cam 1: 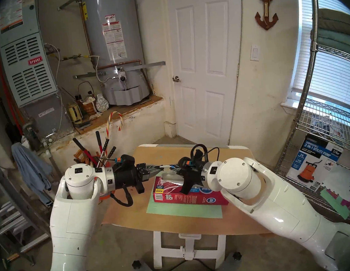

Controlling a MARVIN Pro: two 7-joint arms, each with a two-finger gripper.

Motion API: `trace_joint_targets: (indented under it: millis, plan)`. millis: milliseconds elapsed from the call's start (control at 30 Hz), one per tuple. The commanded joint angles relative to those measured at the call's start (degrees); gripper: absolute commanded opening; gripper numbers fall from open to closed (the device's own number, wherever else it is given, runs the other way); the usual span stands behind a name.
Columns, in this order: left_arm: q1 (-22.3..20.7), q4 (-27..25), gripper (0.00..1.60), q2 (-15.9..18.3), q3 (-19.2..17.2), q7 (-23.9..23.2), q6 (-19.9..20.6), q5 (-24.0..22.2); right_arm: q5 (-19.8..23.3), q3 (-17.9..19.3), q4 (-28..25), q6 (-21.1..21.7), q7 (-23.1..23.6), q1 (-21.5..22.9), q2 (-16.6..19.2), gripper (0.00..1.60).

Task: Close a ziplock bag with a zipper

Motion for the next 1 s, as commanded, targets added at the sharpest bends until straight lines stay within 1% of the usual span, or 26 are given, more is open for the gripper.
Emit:
trace_joint_targets:
  millis: [0,167,333,533,633,667,733,867,967]
  plan:
    - [-1.0,0.1,0.00,0.9,-2.1,0.6,-1.2,-0.2,0.8,3.3,-0.4,-1.1,-0.5,-0.8,2.7,0.00]
    - [-1.8,1.3,0.00,1.5,-2.6,0.8,-1.7,-0.1,1.1,4.7,0.0,-2.4,-0.6,-1.8,4.4,0.00]
    - [-2.4,2.6,0.00,2.0,-3.0,0.8,-2.1,-0.1,1.8,6.1,-0.5,-2.7,-0.4,-2.7,6.0,0.00]
    - [-3.5,4.3,0.00,2.6,-3.2,0.7,-2.6,-0.2,2.0,7.0,-0.3,-3.6,-0.5,-3.3,7.4,0.00]
    - [-3.8,5.0,0.00,2.8,-3.2,0.6,-2.9,-0.2,2.0,7.4,0.4,-4.5,-0.5,-3.5,7.9,0.00]
    - [-3.9,5.1,0.00,2.9,-3.3,0.6,-2.9,-0.1,2.0,7.6,0.5,-3.9,-0.6,-3.5,7.9,0.00]
    - [-4.1,5.5,0.00,3.1,-3.4,0.6,-2.9,-0.1,2.1,8.0,0.9,-4.6,-0.5,-3.6,8.3,0.00]
    - [-4.2,5.8,0.00,3.2,-3.5,0.6,-3.1,-0.2,2.4,8.6,1.3,-4.6,-0.5,-3.6,8.4,0.00]
    - [-4.8,6.5,0.00,2.7,-3.4,0.4,-3.4,-0.9,2.8,8.8,0.8,-4.2,-0.3,-3.6,8.1,0.00]
